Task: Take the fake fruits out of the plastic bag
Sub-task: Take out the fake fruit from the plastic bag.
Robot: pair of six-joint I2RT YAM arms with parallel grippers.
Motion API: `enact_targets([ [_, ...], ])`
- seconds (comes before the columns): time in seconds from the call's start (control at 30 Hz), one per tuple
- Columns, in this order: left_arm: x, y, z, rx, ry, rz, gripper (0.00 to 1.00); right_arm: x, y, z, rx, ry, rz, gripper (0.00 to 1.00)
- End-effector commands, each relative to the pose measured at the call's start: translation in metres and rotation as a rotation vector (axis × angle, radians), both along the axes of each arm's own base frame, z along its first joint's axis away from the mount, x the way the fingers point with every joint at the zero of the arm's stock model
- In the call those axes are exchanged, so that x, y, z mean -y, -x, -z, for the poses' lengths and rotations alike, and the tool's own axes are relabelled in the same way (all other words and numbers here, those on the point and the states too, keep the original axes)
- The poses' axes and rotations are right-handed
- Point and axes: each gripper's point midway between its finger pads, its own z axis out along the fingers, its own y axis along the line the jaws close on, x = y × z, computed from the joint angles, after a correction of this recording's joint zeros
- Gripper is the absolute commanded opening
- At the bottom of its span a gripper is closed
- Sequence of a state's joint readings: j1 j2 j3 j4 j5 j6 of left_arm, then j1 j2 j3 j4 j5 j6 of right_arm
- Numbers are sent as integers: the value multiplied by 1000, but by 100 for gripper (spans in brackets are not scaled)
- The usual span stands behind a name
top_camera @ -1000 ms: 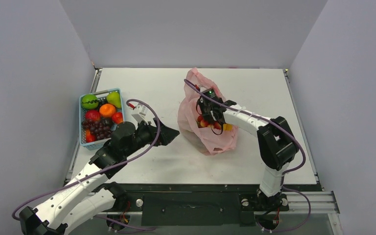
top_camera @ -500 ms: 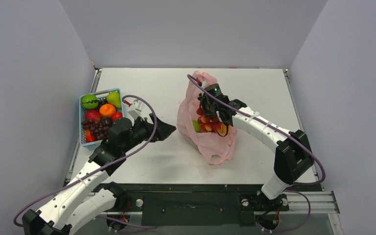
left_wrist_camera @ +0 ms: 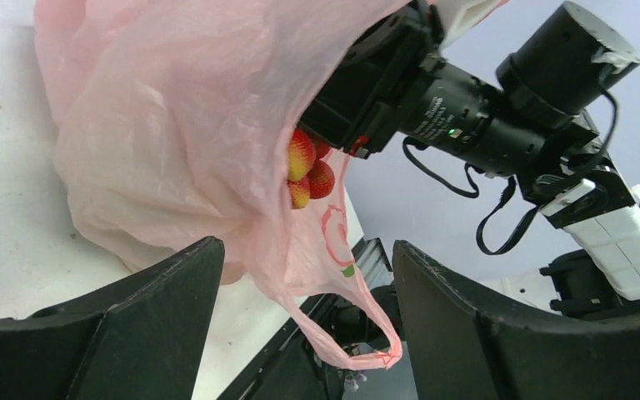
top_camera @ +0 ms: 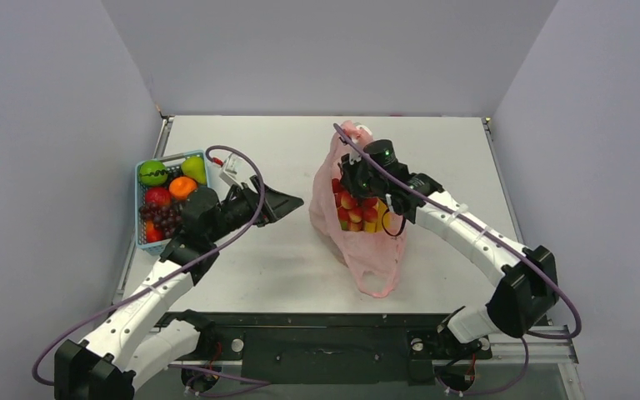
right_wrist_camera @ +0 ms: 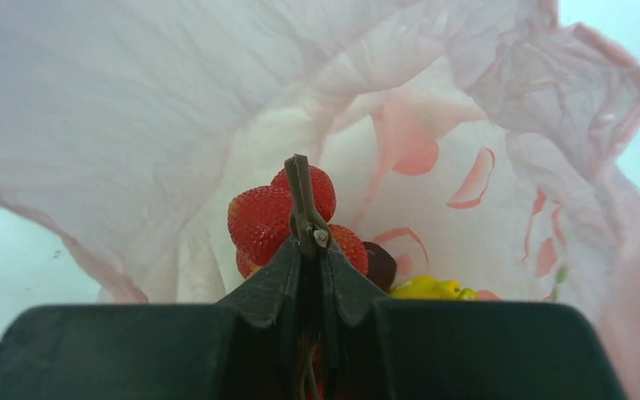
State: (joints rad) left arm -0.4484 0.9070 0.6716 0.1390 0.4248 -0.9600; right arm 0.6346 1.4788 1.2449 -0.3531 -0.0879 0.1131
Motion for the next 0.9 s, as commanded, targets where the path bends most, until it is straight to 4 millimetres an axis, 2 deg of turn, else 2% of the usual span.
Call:
enact_targets([
  [0.0,8,6,-46,124,81,71,72,-7,3,-94,178,-162,-46,0],
  [0.1,16,8,-54,146,93,97,71,-3,3,-105,164,-149,-38,0],
  [0.17,22,9,-57,153,90,114,71,-1,1,-99,127,-112,-26,0],
  [0.27,32,7,-59,170,63,121,72,2,-2,-74,43,-62,3,0],
  [0.3,35,5,-60,193,36,115,72,1,2,-62,6,-55,-2,0],
  [0.33,38,-1,-51,201,-10,97,73,-1,5,-56,-19,-61,-10,0],
  [0.37,40,-4,-56,224,-25,91,73,-1,9,-45,-41,-58,-13,0],
  [0.4,42,-12,-49,241,-70,73,73,-4,13,-40,-54,-62,-23,0],
  [0.43,43,-17,-56,266,-79,61,73,-5,16,-30,-67,-53,-28,0],
  [0.47,45,-26,-51,277,-111,49,74,-5,18,-24,-75,-46,-22,0],
  [0.53,51,-38,-58,323,-130,42,74,-5,20,-18,-88,-41,-19,0],
  [0.63,59,-60,-65,369,-174,8,74,-5,22,-15,-96,-45,-20,0],
  [0.83,60,-106,-64,411,-296,-99,72,-9,29,-15,-111,-76,-47,0],
  [0.87,62,-112,-72,426,-300,-107,70,-9,31,-15,-113,-80,-47,0],
])
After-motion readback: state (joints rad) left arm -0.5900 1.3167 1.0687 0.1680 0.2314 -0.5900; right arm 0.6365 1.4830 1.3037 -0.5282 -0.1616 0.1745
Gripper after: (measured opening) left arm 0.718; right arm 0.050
